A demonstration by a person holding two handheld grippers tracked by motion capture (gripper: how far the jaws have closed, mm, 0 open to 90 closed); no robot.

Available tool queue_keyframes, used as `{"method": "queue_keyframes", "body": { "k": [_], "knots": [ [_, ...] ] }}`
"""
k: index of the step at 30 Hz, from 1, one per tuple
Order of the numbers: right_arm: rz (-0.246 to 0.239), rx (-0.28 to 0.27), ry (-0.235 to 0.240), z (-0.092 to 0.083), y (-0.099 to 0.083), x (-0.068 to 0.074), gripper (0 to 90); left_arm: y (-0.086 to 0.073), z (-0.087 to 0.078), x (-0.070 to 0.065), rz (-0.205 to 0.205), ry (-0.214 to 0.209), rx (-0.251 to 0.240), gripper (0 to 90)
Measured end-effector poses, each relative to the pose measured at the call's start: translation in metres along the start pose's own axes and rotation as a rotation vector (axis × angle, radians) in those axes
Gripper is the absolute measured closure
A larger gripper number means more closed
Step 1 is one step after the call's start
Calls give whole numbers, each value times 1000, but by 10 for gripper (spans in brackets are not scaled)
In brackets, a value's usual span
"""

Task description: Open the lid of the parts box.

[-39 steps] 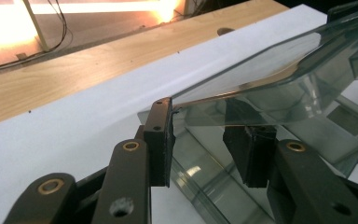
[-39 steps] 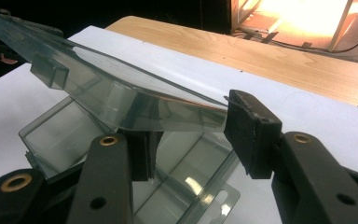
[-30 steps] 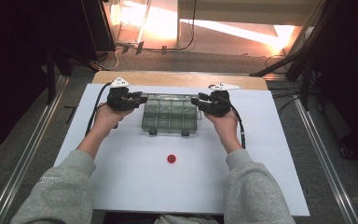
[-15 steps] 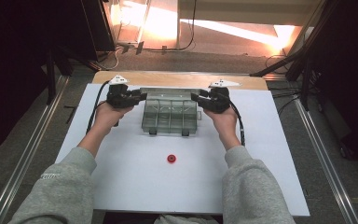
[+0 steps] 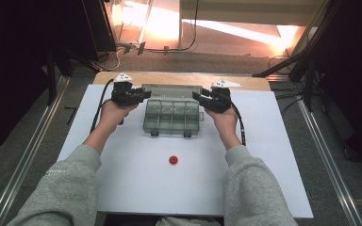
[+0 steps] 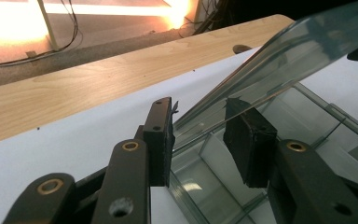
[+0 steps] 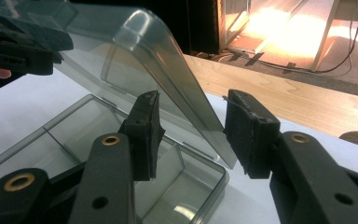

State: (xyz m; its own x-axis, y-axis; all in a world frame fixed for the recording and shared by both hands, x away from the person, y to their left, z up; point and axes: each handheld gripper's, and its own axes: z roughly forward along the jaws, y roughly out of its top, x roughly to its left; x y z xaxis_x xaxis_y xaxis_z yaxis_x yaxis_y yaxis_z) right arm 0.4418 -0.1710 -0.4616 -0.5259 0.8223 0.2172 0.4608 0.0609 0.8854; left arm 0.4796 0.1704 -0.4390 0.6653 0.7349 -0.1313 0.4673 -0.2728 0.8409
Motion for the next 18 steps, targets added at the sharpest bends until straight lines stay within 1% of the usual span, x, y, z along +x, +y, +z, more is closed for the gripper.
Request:
{"method": "queue_keyframes", "body": {
  "k": [1,2,5,6,7,8,9,12,13,16,18],
  "knots": [
    [3,9,3,1,1,-1,558,0,1,0,-2,3,1,620],
    [1,6,3,2,1,-1,558,0,2,0,-5,6,-1,620],
    [8,3,6,4,2,-3,561,-1,3,1,-32,11,-7,620],
    [8,3,6,5,3,-3,561,-1,4,1,-30,19,-9,620],
    [6,0,3,6,3,-3,561,-1,5,-1,-14,31,-8,620],
    [10,-1,2,8,2,-3,561,-1,6,-1,-12,36,-10,620],
    [9,-4,1,8,2,-3,561,-2,7,-1,-14,39,-10,619],
    [27,-12,-5,11,0,-4,560,-3,11,-2,-22,50,-5,616],
    [31,-15,-5,12,-1,-4,561,-4,13,-2,-18,58,-6,598],
    [35,-30,-15,14,-2,-5,578,-5,16,-2,-26,72,-15,600],
    [28,-32,-27,16,-3,-6,583,-6,18,-2,-35,78,-20,601]
  ]
}}
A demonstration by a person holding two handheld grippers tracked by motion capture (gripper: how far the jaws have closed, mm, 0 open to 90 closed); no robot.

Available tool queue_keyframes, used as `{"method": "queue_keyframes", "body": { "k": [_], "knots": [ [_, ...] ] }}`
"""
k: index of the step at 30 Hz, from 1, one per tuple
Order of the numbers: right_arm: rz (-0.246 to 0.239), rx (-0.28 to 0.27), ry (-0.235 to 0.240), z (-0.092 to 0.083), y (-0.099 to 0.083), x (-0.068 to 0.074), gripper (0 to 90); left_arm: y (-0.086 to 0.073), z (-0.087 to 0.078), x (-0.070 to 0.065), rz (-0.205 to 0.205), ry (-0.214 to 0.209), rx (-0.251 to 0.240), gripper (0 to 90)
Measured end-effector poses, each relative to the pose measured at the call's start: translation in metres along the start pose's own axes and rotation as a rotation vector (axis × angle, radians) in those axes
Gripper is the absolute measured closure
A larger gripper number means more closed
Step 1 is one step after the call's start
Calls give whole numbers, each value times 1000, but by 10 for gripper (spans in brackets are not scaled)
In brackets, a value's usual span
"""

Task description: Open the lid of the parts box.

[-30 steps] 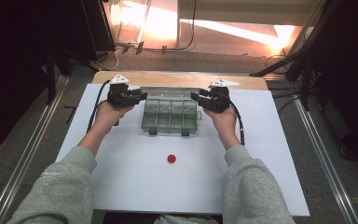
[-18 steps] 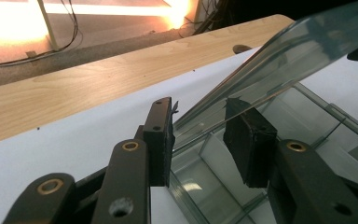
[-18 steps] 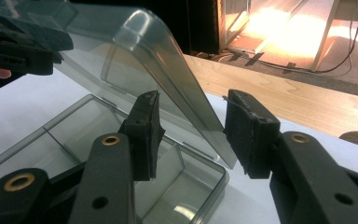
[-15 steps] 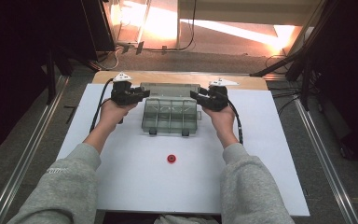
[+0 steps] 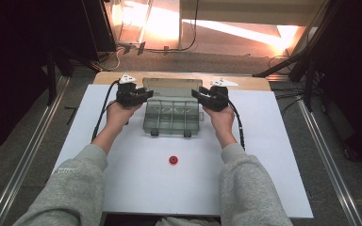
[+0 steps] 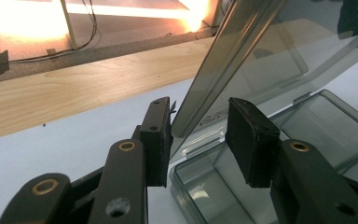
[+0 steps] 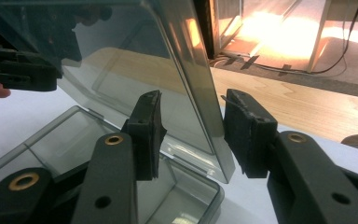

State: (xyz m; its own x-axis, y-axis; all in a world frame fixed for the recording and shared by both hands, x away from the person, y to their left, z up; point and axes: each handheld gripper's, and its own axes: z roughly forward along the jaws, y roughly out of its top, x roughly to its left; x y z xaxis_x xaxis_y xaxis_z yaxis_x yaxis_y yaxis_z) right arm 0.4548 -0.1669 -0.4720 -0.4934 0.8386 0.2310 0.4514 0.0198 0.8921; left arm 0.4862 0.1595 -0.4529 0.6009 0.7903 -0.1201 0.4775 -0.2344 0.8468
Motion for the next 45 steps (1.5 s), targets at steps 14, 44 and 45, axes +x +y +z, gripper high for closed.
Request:
{"method": "queue_keyframes", "body": {
  "k": [14,44,45],
  "knots": [
    [17,13,-23,9,-8,-4,614,-4,9,2,-56,20,-11,601],
    [102,17,-80,26,-22,-9,674,-12,22,5,-152,47,2,608],
    [97,16,-85,27,-22,-10,678,-12,23,5,-151,50,2,608]
  ]
}}
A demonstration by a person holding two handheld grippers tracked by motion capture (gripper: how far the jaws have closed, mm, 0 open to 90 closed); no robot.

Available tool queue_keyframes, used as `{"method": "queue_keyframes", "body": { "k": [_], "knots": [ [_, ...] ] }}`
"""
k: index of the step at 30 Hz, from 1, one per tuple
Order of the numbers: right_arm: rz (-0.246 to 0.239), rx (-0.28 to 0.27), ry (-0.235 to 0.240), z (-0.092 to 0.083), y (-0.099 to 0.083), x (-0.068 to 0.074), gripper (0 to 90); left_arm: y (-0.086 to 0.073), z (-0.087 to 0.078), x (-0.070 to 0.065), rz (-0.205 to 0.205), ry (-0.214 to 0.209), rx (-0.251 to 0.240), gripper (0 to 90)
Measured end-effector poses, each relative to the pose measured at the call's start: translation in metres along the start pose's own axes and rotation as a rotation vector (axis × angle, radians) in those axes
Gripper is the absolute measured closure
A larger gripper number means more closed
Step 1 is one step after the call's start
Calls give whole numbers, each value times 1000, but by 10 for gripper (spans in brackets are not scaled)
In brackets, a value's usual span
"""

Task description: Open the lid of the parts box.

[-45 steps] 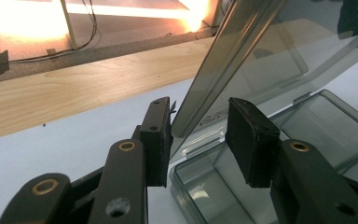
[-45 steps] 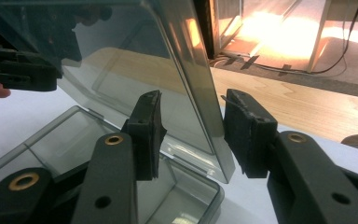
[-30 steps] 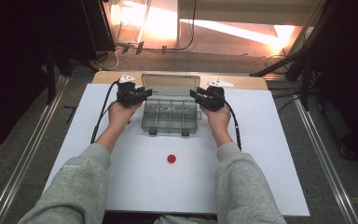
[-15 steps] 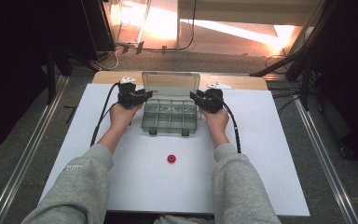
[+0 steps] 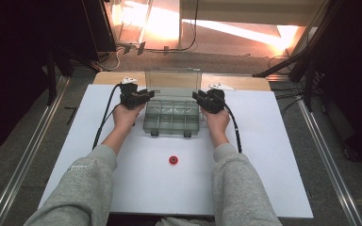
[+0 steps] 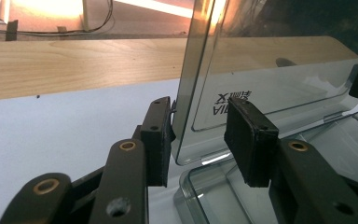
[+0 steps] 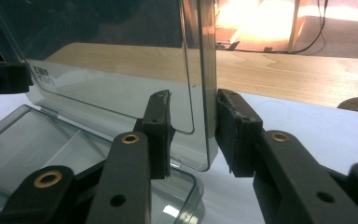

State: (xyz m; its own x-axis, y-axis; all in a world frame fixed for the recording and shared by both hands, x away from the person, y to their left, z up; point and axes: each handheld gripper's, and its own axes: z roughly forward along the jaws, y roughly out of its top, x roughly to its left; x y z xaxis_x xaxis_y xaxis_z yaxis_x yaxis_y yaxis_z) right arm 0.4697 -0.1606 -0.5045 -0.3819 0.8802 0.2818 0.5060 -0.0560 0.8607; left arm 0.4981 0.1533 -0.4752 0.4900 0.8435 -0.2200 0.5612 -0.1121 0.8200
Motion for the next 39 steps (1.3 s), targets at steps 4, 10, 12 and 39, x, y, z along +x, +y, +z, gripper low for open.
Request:
{"method": "queue_keyframes", "body": {
  "k": [4,10,12,39],
  "knots": [
    [18,4,10,2,1,-2,680,0,0,0,16,8,-8,631],
    [3,13,-11,5,2,-2,697,0,0,2,0,-6,-16,632],
    [7,11,-16,6,1,-2,698,-1,1,3,-7,-7,-4,632],
    [56,43,-20,17,-1,-6,644,-6,9,4,-44,14,12,629]
  ]
}}
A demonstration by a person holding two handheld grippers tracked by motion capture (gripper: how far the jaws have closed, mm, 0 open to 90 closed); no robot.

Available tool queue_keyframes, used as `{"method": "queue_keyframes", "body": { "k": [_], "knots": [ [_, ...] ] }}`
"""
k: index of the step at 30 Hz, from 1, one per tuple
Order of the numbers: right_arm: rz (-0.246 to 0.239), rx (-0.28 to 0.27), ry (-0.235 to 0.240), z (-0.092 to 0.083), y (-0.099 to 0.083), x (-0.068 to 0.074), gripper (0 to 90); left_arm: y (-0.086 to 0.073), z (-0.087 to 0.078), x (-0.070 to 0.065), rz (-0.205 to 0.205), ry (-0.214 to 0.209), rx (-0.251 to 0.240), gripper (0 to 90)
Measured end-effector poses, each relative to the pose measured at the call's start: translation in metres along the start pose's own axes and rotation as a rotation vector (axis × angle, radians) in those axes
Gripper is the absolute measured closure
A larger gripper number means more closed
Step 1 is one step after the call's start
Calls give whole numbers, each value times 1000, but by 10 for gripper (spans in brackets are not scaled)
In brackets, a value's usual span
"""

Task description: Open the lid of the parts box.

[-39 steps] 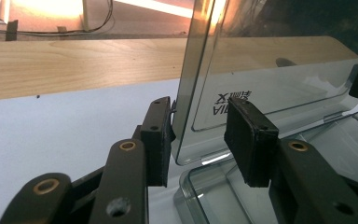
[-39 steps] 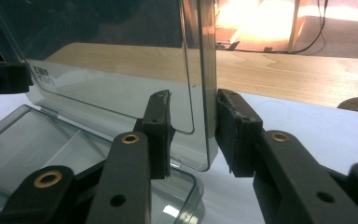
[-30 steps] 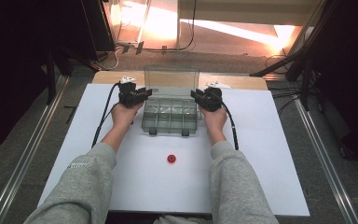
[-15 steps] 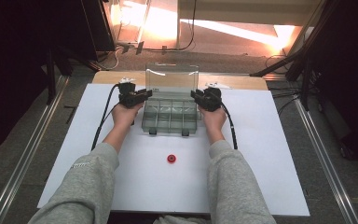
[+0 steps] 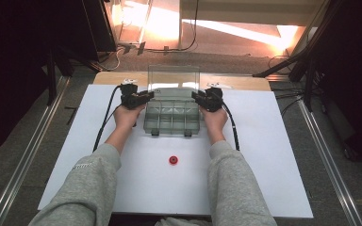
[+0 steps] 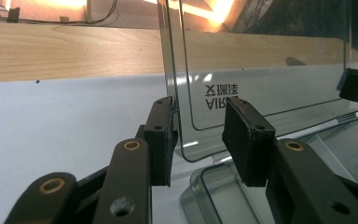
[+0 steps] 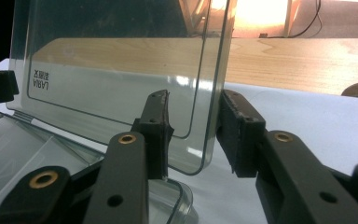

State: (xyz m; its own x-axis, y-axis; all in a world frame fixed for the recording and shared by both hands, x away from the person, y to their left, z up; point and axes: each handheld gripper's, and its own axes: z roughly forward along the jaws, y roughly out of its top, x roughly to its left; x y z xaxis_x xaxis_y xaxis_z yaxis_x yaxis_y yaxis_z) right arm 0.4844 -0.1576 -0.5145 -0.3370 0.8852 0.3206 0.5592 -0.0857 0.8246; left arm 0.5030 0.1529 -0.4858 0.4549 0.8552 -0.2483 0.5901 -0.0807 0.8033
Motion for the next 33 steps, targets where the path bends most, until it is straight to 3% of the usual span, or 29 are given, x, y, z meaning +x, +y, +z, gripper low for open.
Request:
{"method": "queue_keyframes", "body": {
  "k": [8,16,25,33],
  "knots": [
    [36,11,2,3,-2,-3,623,-2,4,-1,-8,22,15,626],
    [53,42,-22,3,-2,-4,660,-5,9,-2,-44,42,25,626],
    [60,43,-16,3,-2,-5,658,-6,10,-1,-38,39,24,623],
    [50,50,-20,4,-2,-4,644,-6,11,0,-60,37,21,622]
  ]
}}
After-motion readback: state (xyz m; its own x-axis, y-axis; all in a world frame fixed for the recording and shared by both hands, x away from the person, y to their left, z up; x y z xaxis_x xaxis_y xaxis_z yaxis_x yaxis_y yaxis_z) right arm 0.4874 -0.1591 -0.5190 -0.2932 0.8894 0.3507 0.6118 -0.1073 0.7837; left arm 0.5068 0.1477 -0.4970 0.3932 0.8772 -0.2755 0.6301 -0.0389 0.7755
